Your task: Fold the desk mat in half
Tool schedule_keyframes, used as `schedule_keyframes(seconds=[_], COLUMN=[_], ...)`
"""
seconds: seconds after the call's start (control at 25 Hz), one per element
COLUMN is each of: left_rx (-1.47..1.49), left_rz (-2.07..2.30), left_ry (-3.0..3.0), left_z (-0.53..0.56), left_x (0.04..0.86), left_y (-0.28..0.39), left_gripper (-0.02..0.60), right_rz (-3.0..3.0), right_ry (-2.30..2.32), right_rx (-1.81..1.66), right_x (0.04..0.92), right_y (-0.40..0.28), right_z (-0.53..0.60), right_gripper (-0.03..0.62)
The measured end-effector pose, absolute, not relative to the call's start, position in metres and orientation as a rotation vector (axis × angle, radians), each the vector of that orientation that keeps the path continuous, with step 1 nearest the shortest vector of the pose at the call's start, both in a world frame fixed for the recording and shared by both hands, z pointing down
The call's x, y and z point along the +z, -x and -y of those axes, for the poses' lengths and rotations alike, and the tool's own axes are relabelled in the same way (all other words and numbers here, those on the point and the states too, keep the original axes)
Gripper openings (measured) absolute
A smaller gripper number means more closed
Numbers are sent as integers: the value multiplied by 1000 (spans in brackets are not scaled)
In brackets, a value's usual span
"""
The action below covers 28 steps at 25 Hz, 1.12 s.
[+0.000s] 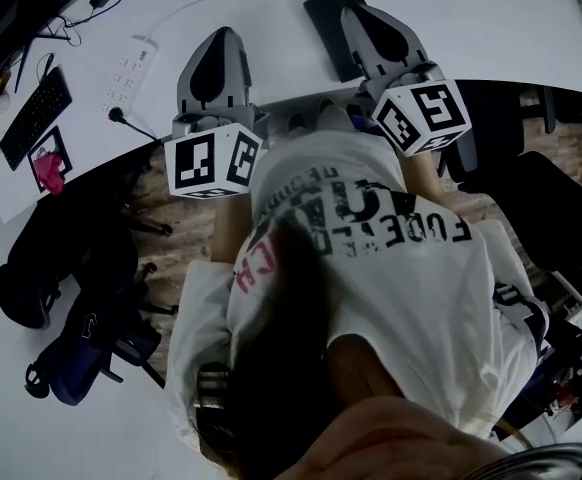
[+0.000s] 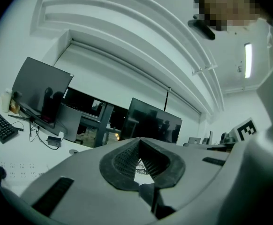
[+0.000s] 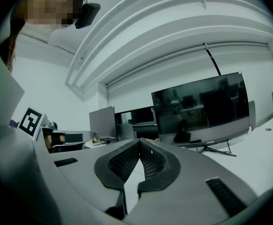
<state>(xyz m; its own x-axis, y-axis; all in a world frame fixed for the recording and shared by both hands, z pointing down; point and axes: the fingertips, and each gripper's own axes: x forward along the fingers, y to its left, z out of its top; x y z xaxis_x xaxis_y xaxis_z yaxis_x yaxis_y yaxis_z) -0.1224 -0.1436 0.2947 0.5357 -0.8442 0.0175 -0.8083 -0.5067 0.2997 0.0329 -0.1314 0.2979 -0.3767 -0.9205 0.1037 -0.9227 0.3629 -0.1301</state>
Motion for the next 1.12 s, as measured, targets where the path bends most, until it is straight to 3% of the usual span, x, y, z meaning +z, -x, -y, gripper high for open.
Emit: schedule_keyframes(seconds=[1.12], left_rx=[-190], left_rz=[1287], left_ry=[-2490], left_z=[138], left_x=[305], left_y=[103], left_gripper=[3], right_rz=[2581], right_ry=[-1741], right_rx=[213], right_x=[293], right_y=[-21], right_z=[129], right_gripper=[0])
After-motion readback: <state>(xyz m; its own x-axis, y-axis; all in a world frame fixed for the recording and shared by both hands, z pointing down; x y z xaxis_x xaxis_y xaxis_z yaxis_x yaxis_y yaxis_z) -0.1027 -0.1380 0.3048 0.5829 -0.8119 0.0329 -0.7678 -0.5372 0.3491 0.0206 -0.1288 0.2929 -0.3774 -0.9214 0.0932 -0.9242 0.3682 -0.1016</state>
